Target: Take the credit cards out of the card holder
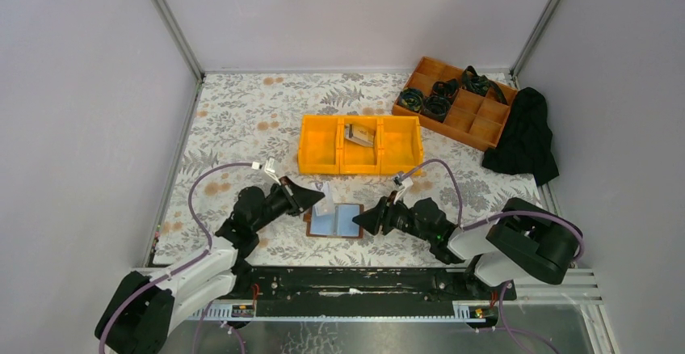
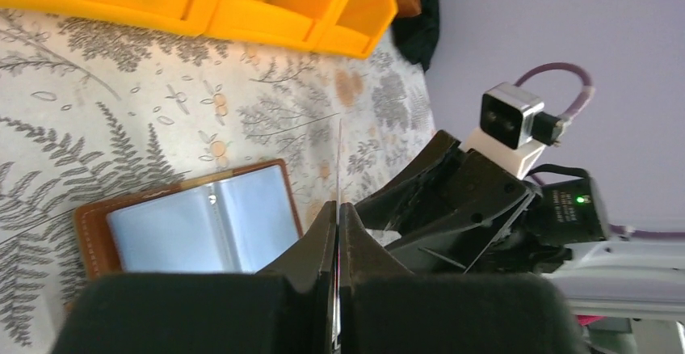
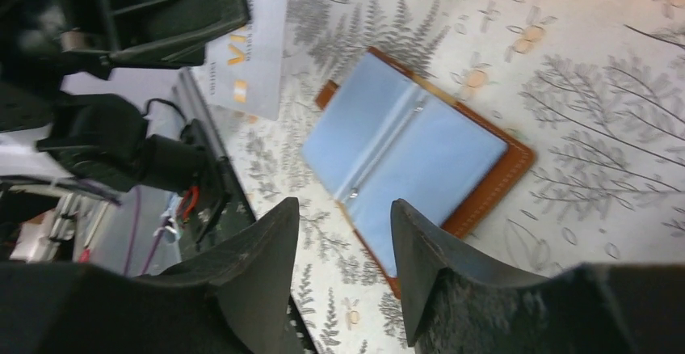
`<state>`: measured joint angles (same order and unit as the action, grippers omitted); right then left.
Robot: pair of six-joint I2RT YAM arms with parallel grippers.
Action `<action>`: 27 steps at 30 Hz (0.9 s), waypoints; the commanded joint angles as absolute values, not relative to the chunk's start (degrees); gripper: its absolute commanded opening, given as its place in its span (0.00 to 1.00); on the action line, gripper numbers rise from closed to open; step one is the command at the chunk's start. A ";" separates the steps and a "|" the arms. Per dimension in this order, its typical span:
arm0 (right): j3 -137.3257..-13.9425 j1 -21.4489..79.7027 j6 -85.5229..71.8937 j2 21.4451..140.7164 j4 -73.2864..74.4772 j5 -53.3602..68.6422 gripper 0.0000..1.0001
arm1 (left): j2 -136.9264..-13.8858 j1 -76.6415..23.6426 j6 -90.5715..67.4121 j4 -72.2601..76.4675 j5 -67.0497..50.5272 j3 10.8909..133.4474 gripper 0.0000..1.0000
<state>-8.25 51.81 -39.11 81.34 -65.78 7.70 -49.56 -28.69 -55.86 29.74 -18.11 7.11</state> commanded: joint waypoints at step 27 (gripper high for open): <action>-16.16 52.31 -45.60 92.32 -93.61 21.59 0.44 | -52.79 -28.21 -65.65 64.63 -26.92 -0.30 0.00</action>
<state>-13.91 51.88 -45.36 91.79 -90.32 20.69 -52.45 -28.45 -65.17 58.87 -25.71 0.51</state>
